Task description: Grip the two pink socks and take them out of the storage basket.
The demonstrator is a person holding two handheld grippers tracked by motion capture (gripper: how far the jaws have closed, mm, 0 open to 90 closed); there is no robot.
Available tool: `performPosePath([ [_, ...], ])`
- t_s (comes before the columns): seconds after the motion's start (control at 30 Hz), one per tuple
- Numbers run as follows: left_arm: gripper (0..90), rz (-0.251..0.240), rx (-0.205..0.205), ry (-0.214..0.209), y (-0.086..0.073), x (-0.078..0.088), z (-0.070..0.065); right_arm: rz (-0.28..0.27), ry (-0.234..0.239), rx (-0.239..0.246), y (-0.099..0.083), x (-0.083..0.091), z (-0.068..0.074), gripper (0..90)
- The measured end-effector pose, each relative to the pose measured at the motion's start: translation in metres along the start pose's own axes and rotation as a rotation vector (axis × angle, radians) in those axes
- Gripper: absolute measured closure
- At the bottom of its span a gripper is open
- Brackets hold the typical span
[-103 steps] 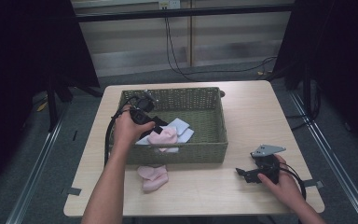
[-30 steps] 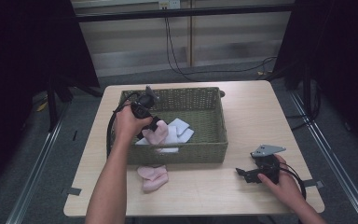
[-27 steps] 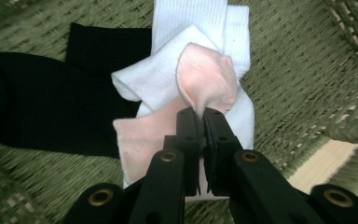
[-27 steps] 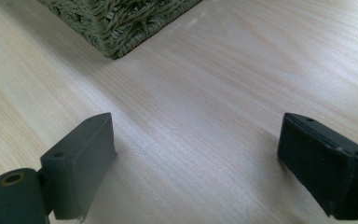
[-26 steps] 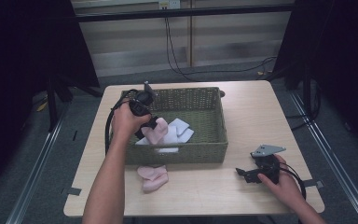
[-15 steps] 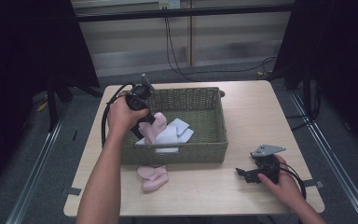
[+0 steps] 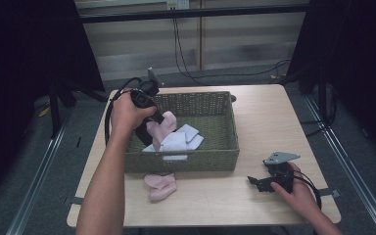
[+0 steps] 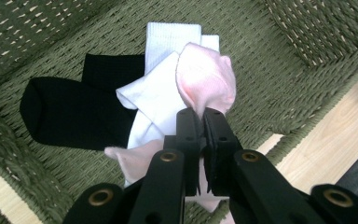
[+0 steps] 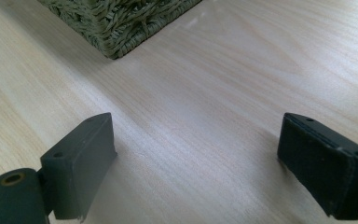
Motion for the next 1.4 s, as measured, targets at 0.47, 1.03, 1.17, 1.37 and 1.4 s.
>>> performPosePath([
  [0.47,85.8,-0.003,-0.012,-0.014,0.0,0.021,-0.007,0.0,0.0,0.0,0.0,0.0,0.0,10.6],
  [1.03,85.8,-0.002,-0.046,-0.035,-0.004,0.049,-0.018,0.002,0.0,0.001,0.0,0.0,0.0,10.6],
  [1.17,85.8,-0.005,-0.051,-0.044,-0.008,0.057,-0.022,0.002,0.0,0.001,0.0,0.0,0.0,10.6],
  [1.37,85.8,0.001,-0.062,-0.052,-0.015,0.068,-0.027,0.002,0.0,0.001,0.0,0.0,0.0,10.7],
  [1.4,85.7,0.004,-0.064,-0.053,-0.016,0.07,-0.029,0.002,0.0,0.001,0.0,0.0,0.0,10.6],
])
Point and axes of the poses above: each handheld gripper's, and its own axes: x roughly backward along the jaws, y roughly out of its top, z roughly to its left, the point moved 1 cm from there along -x, roughly forward along the jaws, and after that the axes turned 2 degrees about z, right-handed, at the moved point
